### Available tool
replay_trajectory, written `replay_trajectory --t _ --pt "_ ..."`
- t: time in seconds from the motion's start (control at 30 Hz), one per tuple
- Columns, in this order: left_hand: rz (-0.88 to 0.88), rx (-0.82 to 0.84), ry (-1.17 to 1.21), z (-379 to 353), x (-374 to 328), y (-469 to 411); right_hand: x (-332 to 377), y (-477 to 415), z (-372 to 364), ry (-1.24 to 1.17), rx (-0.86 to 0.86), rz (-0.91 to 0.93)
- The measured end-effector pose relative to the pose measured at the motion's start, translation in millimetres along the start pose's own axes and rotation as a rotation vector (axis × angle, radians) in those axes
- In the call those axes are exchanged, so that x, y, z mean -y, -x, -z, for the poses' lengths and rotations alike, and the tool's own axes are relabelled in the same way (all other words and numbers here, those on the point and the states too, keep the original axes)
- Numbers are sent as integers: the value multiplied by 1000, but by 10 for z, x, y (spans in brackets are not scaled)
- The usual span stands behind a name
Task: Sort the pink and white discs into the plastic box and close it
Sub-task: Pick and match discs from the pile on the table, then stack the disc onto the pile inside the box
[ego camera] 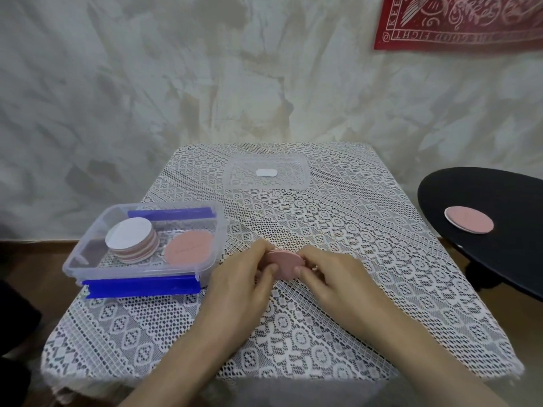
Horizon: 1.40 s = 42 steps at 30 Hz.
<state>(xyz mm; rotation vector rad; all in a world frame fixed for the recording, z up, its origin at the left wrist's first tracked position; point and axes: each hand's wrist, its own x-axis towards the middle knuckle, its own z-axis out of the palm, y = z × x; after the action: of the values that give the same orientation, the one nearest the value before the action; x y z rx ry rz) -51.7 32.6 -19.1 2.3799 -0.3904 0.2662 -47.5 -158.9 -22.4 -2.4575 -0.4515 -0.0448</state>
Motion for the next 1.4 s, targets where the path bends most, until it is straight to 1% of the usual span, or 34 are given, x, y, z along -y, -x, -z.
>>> replay_trajectory --t 0.1,0.3,0.6,0.67,0.8,0.9,1.1,1.27,1.4 --pt "8 -12 30 56 7 26 29 -4 -35 -78 -25 4" --pt "0 -30 48 198 -16 91 93 -13 -12 -153 -82 29" --pt "28 -140 77 506 53 177 370 -162 -81 -243 -90 84" --pt "55 -161 64 584 108 187 459 -220 -102 -271 -86 98" --pt "144 -191 115 770 278 198 671 -374 -170 -285 -71 100" --pt "194 -216 91 915 417 222 851 -527 -254 -288 -42 94" --pt "280 -344 60 1289 767 214 1266 -911 -432 -330 7 90" --pt "338 -397 -56 1526 1071 239 1476 -1181 -564 -362 53 89" --pt "396 -416 -154 1680 1267 238 1572 -1434 -669 -296 60 96"
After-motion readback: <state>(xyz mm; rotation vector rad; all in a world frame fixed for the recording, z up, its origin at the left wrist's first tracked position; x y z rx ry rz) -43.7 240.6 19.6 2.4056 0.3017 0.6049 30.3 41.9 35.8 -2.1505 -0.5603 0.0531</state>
